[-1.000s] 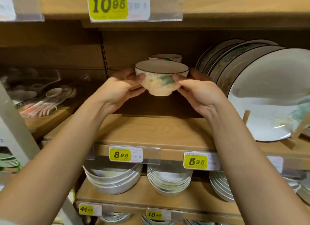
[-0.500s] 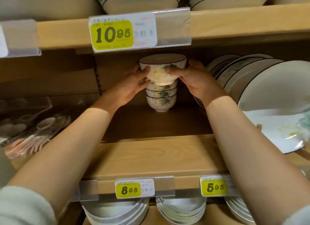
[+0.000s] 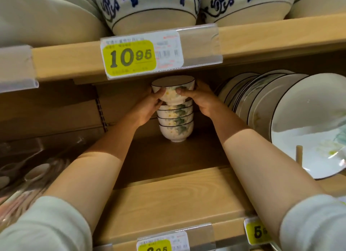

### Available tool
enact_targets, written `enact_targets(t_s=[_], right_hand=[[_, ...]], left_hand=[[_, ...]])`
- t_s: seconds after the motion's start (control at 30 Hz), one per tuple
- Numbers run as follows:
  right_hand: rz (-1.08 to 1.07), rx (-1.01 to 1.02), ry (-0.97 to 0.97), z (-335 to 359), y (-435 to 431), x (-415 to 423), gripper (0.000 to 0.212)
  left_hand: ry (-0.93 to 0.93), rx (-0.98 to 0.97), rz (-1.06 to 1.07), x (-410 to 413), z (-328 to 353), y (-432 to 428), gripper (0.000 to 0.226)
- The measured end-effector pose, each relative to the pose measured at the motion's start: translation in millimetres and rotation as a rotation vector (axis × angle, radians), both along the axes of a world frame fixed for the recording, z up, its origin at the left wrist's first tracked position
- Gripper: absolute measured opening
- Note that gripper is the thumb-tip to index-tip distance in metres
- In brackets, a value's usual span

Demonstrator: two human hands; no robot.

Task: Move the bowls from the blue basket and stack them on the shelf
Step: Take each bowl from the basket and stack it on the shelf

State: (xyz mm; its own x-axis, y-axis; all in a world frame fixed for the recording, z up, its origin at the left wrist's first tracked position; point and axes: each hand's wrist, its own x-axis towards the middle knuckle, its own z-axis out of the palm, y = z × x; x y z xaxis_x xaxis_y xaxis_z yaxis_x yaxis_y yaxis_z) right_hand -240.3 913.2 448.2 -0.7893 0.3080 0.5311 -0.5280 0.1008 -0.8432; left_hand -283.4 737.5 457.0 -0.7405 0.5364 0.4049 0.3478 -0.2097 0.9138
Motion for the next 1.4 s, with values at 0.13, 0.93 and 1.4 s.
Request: enact_targets(t_s=[0.13, 0.93, 1.4], right_hand=[[-0.012, 0.011, -0.005, -2, 3, -17, 0.064], [-0.009, -0.04, -0.108, -30, 16, -57, 0.056], [0.002, -0.047, -0.153, -23, 15, -54, 0.048]], left_hand=[[0.055, -0.017, 0.046, -15, -2, 5, 0.048], [0.072, -0.087, 0.149, -65, -29, 20, 0.049], [0.132, -0.119, 0.207, -67, -40, 20, 0.048]])
